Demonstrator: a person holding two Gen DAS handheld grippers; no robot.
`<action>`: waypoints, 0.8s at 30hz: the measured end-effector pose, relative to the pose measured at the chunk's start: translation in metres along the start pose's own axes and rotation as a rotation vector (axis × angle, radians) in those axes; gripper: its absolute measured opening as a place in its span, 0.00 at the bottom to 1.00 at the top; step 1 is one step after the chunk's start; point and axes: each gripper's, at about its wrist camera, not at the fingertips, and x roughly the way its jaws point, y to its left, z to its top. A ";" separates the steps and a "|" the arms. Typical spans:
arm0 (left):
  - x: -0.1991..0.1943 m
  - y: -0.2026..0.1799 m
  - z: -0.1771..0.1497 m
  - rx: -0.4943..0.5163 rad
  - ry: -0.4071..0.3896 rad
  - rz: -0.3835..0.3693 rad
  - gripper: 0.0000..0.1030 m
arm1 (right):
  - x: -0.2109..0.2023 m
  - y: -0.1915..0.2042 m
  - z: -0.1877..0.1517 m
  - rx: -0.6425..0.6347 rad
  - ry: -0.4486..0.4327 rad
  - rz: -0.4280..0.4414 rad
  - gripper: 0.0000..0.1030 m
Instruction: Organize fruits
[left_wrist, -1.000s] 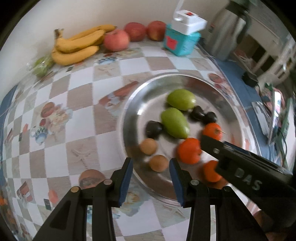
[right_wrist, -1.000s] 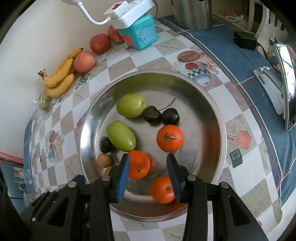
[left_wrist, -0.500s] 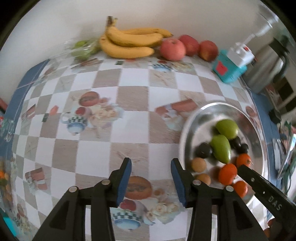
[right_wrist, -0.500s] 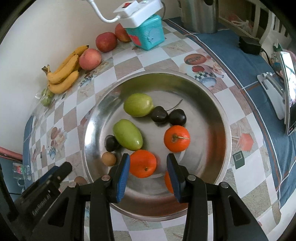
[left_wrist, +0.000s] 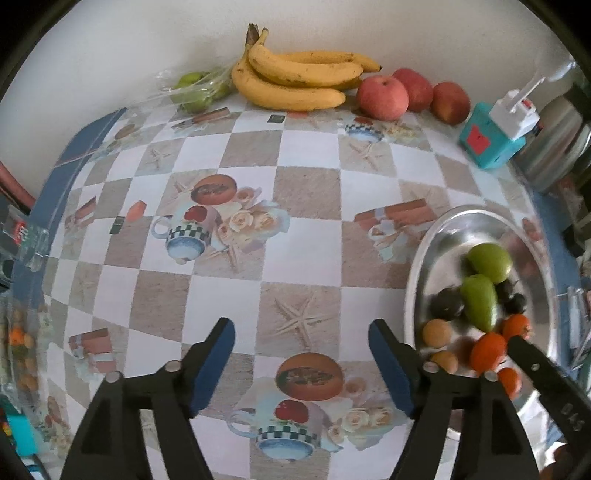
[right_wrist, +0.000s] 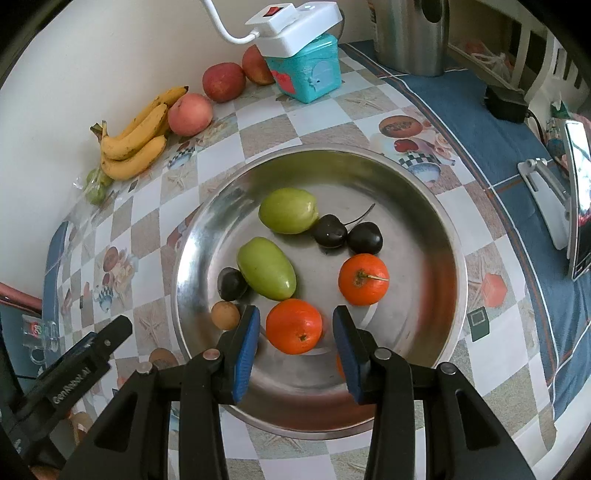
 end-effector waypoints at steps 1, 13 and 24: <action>0.002 0.000 0.000 0.005 0.004 0.013 0.79 | 0.000 0.001 0.000 -0.004 -0.002 -0.001 0.42; 0.012 0.013 0.001 -0.030 0.007 0.108 0.88 | 0.002 0.007 0.002 -0.062 -0.024 -0.048 0.81; 0.012 0.020 0.004 -0.050 -0.016 0.147 0.88 | 0.002 0.009 0.004 -0.083 -0.071 -0.080 0.90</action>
